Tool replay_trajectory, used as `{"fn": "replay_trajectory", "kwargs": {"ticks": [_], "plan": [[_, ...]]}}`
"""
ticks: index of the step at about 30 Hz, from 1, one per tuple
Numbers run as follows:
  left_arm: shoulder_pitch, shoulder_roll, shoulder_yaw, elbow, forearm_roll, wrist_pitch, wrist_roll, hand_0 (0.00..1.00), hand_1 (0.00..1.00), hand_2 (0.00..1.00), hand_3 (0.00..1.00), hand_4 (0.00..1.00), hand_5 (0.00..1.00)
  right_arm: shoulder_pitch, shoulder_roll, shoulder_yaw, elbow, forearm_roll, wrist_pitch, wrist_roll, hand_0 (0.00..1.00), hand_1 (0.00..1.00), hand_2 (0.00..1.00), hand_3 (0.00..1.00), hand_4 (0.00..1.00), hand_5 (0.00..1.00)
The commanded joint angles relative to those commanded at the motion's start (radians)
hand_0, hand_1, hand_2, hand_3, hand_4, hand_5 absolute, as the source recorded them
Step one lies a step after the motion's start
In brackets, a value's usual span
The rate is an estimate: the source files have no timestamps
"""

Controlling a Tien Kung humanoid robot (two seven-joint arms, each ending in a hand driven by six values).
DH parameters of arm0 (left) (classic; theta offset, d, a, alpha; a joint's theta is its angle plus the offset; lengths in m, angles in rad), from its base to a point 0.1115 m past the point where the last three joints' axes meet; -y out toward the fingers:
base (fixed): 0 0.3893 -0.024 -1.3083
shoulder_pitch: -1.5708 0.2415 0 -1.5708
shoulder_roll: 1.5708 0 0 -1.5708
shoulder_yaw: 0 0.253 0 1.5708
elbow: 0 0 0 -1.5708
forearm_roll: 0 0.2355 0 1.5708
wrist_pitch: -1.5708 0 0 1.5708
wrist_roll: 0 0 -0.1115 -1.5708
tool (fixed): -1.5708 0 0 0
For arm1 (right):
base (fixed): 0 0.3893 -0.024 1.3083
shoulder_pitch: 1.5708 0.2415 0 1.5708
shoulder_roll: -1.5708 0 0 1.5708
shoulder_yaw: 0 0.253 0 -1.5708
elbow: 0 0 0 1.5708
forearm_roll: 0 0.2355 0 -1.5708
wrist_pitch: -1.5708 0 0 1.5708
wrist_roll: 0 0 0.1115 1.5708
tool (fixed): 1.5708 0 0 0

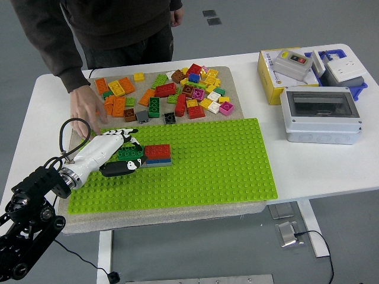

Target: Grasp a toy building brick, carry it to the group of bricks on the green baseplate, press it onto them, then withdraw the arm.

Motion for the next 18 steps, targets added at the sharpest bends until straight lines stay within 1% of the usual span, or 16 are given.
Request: {"fn": "replay_trajectory", "kwargs": {"ticks": [8,14,18], "plan": [[0.003,-0.028,0.0,0.04,0.028,0.014,-0.017,0.974,0.965,0.938,0.605,0.657,0.737,0.001,0.003,-0.003,0.0,0.005,0.004,0.001,0.638,0.632,0.628,0.623,0.398,0.754],[0.01,-0.037,0.0,0.047,0.029,0.017,-0.022,0.975,0.964,0.937,0.606,0.652,0.735,0.0,0.004,-0.003,0.0,0.006,0.005,0.002,0.639,0.631,0.632,0.623,0.399,0.751],[0.011,-0.039,-0.001,0.045,0.027,0.018,-0.022,0.974,0.963,0.936,0.604,0.648,0.733,0.0,0.004,-0.004,0.0,0.006,0.005,0.001,0.641,0.631,0.632,0.623,0.399,0.75]]}}
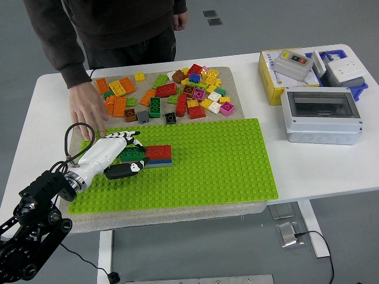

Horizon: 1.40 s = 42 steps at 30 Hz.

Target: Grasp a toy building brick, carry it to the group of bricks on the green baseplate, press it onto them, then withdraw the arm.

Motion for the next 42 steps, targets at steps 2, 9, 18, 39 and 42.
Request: {"fn": "replay_trajectory", "kwargs": {"ticks": [2,9,18,39,42], "plan": [[0.0,0.001,0.0,-0.005,-0.004,0.0,0.0,0.974,0.963,0.936,0.604,0.648,0.733,0.0,0.0,0.0,0.0,0.0,0.0,0.0,0.641,0.631,0.632,0.623,0.399,0.75],[-0.003,0.008,-0.009,-0.031,-0.023,-0.002,0.003,0.974,0.962,0.936,0.604,0.642,0.732,0.0,-0.001,0.0,0.0,-0.003,0.0,-0.002,0.641,0.632,0.632,0.623,0.401,0.751],[0.005,0.024,-0.051,-0.064,-0.07,-0.001,0.001,0.973,0.963,0.938,0.639,0.641,0.728,-0.002,-0.001,0.005,0.0,-0.007,0.0,-0.005,0.639,0.632,0.632,0.623,0.404,0.754],[0.073,-0.021,-0.203,-0.114,-0.096,0.003,-0.007,0.972,0.96,0.939,0.632,0.637,0.721,-0.002,0.012,-0.008,0.0,-0.015,-0.007,-0.032,0.641,0.634,0.637,0.622,0.41,0.766],[0.078,-0.022,-0.209,-0.116,-0.097,0.004,-0.008,0.972,0.96,0.942,0.635,0.638,0.718,-0.003,0.016,-0.012,0.0,-0.016,-0.004,-0.035,0.641,0.634,0.64,0.624,0.41,0.767]]}}
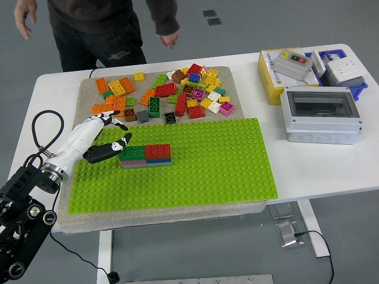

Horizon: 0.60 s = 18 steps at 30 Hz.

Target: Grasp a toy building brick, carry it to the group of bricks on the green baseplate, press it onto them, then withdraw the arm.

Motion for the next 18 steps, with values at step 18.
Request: {"fn": "replay_trajectory", "kwargs": {"ticks": [18], "plan": [[0.069,-0.011,-0.05,-0.009,-0.005,0.003,-0.002,0.974,0.96,0.943,0.636,0.638,0.71,-0.028,0.018,-0.045,0.0,0.005,0.01,-0.005,0.641,0.633,0.647,0.626,0.41,0.769]]}}
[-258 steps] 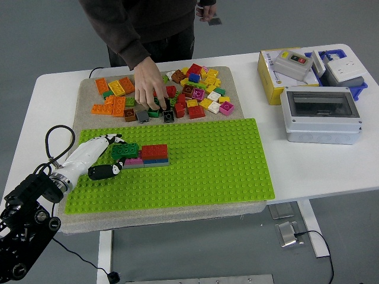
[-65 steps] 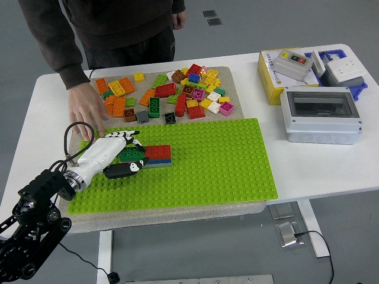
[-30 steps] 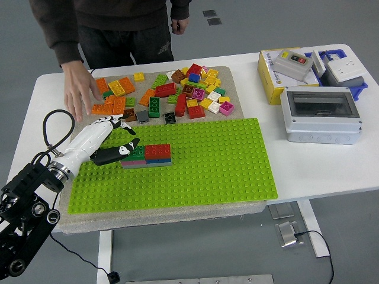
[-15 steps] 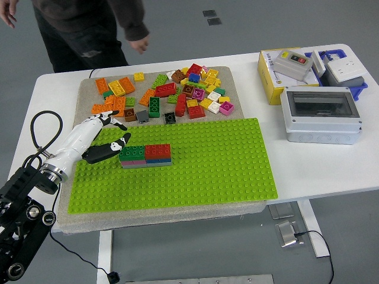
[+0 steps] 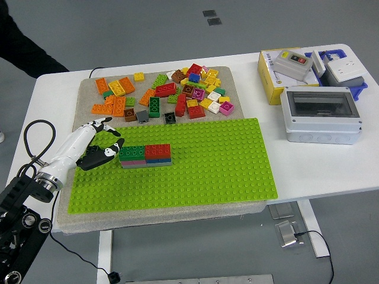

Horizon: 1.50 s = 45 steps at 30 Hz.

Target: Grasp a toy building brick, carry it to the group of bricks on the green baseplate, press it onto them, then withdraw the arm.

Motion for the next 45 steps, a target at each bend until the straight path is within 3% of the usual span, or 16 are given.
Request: {"fn": "replay_trajectory", "kwargs": {"ticks": [19,45], "plan": [[0.031,-0.004,-0.088,-0.01,0.009,-0.005,0.004,0.976,0.962,0.944,0.628,0.634,0.707,-0.008,-0.005,-0.034,0.0,0.047,-0.008,0.002,0.641,0.631,0.643,0.624,0.408,0.771],[0.026,-0.023,-0.103,0.002,0.008,-0.008,0.005,0.978,0.963,0.942,0.622,0.633,0.704,0.005,-0.005,0.015,0.0,0.038,-0.018,0.008,0.64,0.629,0.638,0.622,0.397,0.778]]}}
